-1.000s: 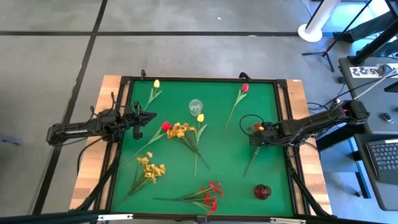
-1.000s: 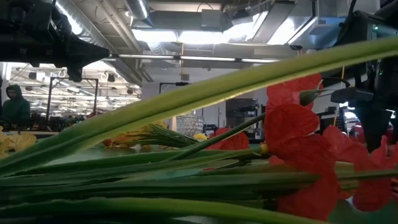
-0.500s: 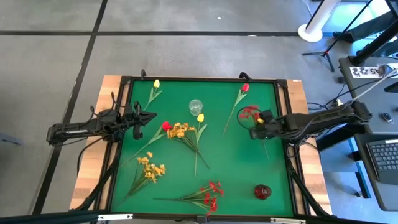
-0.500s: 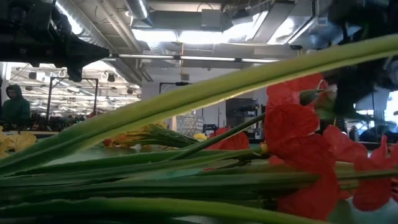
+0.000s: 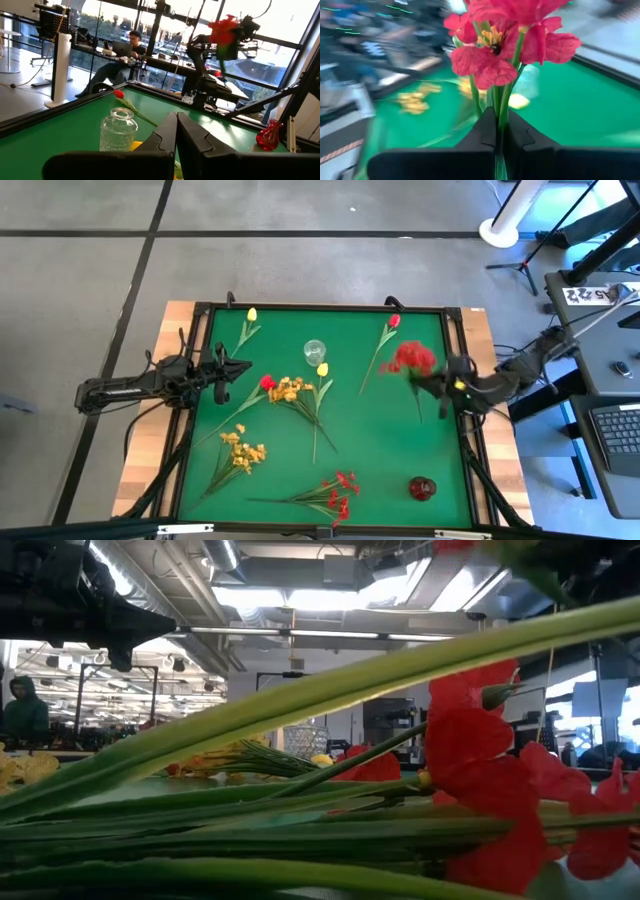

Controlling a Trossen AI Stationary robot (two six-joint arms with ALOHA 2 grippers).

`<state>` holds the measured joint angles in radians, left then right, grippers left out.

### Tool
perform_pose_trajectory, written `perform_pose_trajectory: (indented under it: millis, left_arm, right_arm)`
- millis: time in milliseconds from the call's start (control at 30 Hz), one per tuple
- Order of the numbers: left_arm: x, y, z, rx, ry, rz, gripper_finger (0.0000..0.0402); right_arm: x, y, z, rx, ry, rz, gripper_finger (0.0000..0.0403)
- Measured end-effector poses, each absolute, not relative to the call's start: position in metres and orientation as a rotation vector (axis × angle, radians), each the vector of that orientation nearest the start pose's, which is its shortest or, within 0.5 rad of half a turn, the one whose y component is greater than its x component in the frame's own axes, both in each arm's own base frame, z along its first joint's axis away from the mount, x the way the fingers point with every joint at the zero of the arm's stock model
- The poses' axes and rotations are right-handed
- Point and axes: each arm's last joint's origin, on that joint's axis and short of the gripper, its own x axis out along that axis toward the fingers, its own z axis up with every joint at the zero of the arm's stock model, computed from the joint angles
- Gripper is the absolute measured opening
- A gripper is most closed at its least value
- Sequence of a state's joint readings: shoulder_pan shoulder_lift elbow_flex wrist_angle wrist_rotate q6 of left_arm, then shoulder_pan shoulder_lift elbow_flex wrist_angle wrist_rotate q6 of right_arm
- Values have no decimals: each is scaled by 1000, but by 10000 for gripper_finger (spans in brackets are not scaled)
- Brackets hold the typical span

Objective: Sort flowers into vase by color
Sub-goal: Put the middle right red flower into the red vase

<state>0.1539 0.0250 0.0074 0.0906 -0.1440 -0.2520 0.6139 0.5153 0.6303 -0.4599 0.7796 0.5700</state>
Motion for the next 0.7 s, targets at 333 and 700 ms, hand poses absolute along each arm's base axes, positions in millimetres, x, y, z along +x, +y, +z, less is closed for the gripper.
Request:
perform_pose_trajectory:
  millis: [333, 700]
  left_arm:
    - [96, 19, 173, -250, -111, 287, 5]
    - [96, 19, 173, -250, -110, 287, 5]
  right_arm:
    - [76, 70, 273, 268, 87, 100, 4]
    - [52, 82, 304, 280, -127, 491, 4]
